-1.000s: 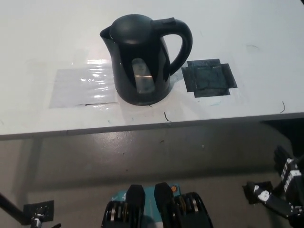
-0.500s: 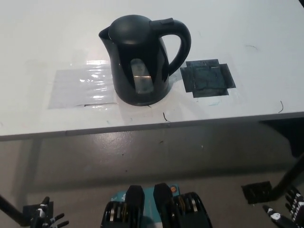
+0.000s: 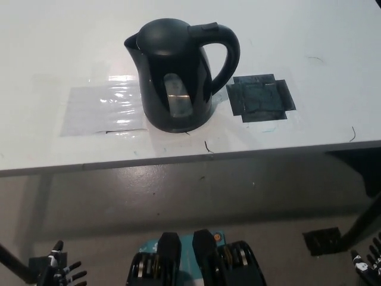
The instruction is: The robot uses its right hand to push down on the lid of a kettle kept in the middle of the desk to close it
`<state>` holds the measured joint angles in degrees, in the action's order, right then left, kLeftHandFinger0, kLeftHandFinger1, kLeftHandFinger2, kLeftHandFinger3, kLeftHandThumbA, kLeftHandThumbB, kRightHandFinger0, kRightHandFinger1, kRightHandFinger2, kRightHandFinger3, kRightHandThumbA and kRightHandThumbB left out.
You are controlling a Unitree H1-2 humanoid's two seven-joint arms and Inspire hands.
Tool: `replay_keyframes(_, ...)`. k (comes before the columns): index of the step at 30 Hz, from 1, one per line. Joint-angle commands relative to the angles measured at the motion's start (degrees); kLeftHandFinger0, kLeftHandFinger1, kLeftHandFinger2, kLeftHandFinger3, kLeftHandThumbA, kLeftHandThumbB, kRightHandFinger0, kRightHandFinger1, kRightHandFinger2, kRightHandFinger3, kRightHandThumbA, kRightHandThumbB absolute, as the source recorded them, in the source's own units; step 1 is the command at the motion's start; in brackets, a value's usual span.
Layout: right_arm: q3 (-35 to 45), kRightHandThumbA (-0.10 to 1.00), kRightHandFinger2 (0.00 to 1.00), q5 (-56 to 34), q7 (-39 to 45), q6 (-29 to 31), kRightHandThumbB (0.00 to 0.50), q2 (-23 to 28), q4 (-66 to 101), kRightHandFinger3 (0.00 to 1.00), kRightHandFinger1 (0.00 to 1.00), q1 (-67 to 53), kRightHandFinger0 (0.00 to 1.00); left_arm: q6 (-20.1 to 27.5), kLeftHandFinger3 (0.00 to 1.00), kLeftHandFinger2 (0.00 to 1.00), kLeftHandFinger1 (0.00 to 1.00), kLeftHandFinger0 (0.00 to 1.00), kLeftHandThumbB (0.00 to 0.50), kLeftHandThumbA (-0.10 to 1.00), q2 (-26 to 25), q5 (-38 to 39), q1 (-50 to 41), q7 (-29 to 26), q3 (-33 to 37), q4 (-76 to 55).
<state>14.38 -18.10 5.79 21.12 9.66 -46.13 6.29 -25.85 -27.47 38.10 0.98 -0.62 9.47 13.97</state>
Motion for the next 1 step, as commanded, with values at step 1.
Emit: replay_keyframes(1, 1.55, 0.64, 1.00, -1.53, 4.19, 5.81, 0.000, -0.01, -0.35, 1.00, 1.00, 1.28, 1.00, -1.08, 1.00, 1.00, 1.00, 1.00, 0.089, 1.00, -1.75, 0.99, 0.55, -0.42, 0.11, -1.13)
